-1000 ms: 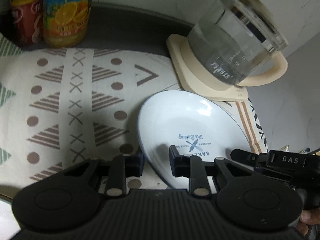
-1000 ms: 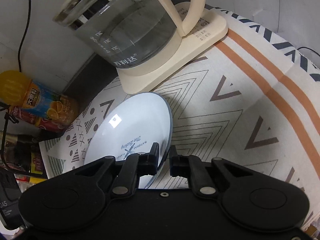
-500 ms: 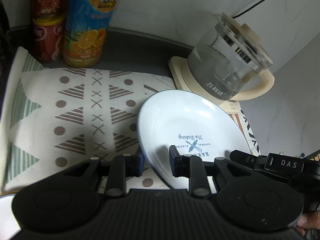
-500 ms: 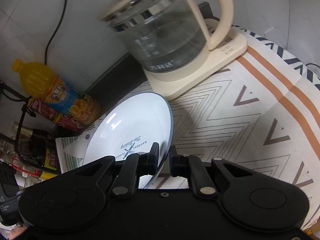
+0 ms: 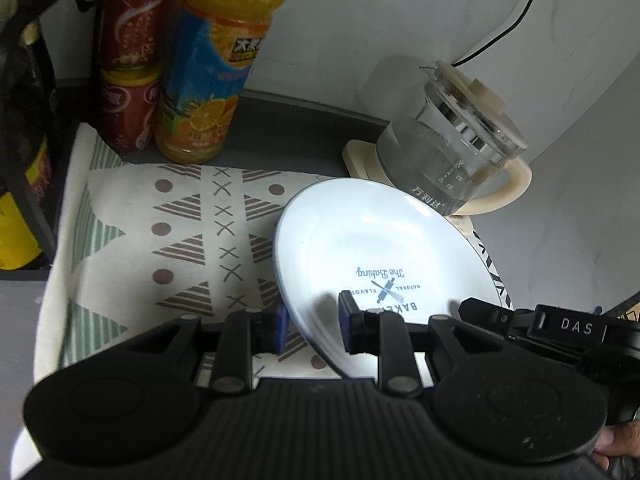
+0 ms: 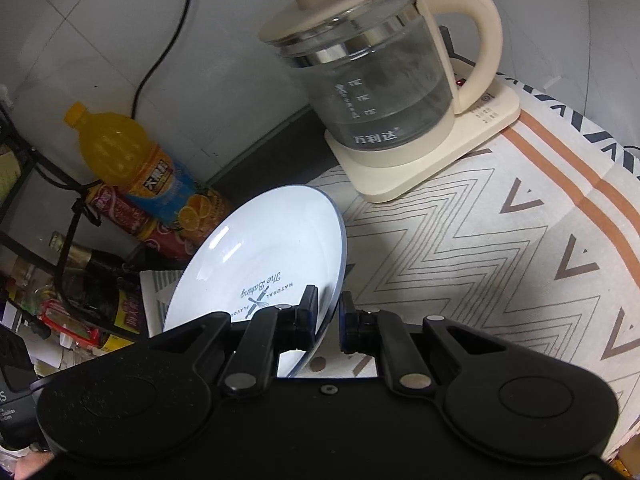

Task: Organize plates and bowls
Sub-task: 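Carry the 'BAKERY' plate with both tools over the plate stack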

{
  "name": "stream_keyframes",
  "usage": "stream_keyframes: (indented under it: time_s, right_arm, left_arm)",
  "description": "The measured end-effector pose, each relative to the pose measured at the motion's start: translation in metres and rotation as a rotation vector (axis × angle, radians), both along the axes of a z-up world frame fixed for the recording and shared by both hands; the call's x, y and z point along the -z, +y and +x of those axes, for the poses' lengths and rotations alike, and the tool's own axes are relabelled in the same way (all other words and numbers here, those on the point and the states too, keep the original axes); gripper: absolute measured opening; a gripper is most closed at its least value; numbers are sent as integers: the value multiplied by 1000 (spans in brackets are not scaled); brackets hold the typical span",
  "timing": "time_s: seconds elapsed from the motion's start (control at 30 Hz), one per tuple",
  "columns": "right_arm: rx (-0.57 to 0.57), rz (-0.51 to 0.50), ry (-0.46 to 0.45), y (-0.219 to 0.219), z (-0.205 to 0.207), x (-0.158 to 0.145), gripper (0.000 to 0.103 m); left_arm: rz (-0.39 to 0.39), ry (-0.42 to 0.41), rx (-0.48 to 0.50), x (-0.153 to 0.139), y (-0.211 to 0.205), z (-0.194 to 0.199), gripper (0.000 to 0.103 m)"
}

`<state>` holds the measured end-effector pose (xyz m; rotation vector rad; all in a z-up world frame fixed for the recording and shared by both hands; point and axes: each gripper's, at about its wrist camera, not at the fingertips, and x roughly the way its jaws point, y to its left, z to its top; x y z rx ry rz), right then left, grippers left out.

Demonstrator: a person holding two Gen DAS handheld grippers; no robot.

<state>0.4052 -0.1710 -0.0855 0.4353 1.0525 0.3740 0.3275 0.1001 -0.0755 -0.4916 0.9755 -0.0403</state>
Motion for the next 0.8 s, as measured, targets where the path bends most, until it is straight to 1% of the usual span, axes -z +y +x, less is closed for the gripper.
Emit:
stream_keyframes:
  time_s: [0.23, 0.37, 0.43, 0.67, 0.8]
  right_arm:
    - [13, 3, -30, 14, -21, -7, 10]
    - [27, 6, -43, 20, -34, -11, 11]
    - [33, -3, -57, 24, -42, -14, 11]
    - [31, -8, -72, 34, -65, -19, 11]
    - [10, -15, -69, 38, -75, -19, 11]
  left_arm:
    - [10, -23, 17, -10, 15, -16, 24]
    - [34, -46, 49, -15, 21, -26, 24]
    - [30, -58, 60, -16, 25, -31, 24]
    - [17, -75, 52, -22, 36, -50, 24]
    - [14, -79, 37, -24, 41, -63, 24]
